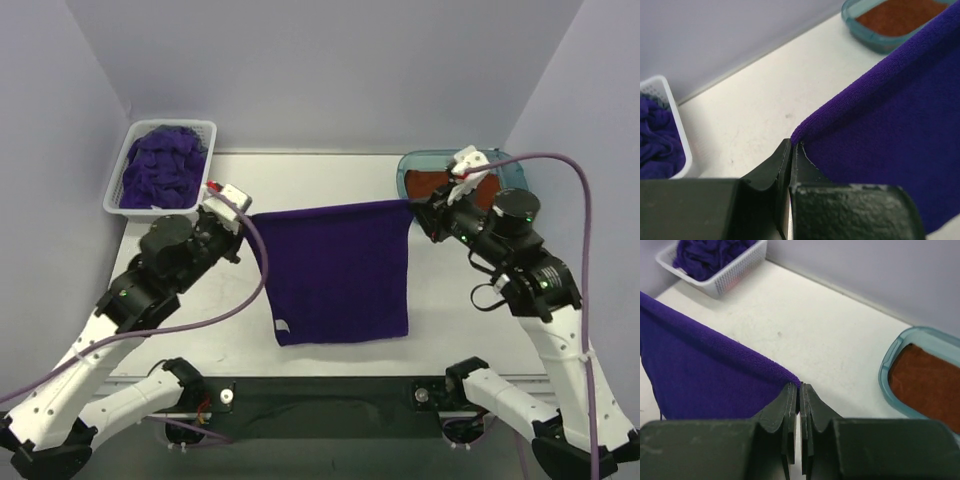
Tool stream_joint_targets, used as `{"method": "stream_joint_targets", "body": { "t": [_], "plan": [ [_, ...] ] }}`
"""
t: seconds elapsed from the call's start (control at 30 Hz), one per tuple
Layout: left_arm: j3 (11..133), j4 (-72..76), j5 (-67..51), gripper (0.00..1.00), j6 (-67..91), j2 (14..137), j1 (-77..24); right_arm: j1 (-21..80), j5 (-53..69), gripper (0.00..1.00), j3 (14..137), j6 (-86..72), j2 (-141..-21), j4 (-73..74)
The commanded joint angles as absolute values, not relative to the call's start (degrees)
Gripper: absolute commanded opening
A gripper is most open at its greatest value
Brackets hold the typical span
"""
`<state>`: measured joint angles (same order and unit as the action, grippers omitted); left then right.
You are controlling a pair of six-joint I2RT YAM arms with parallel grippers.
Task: Fold and stack the towels
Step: Fold the towel
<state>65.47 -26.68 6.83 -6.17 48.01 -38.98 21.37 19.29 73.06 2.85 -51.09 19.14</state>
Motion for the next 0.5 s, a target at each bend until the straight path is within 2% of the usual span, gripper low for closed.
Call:
{"method": "stream_joint_targets", "body": {
  "t": [0.0,0.1,0.2,0.47],
  "plan": [
    [60.57,-23.32,14.84,0.00,-5.36,57.53,-37.45,19.52,15.03,0.00,70.84,2.37,-60.62,19.60],
    [58.27,-16.82,14.33,0.00,-4.49,64.05,-32.80,18.02,14.85,0.00,70.84,2.37,-69.76,17.59],
    [59.23,-9.87,13.10,0.00,-2.38,75.71,-27.79,16.09,14.94,0.00,70.22,2.98,-78.64,11.46],
    [71.71,-2.64,15.03,0.00,-6.06,93.77,-25.31,13.62,14.24,0.00,78.39,8.08,-99.30,3.61]
  ]
}}
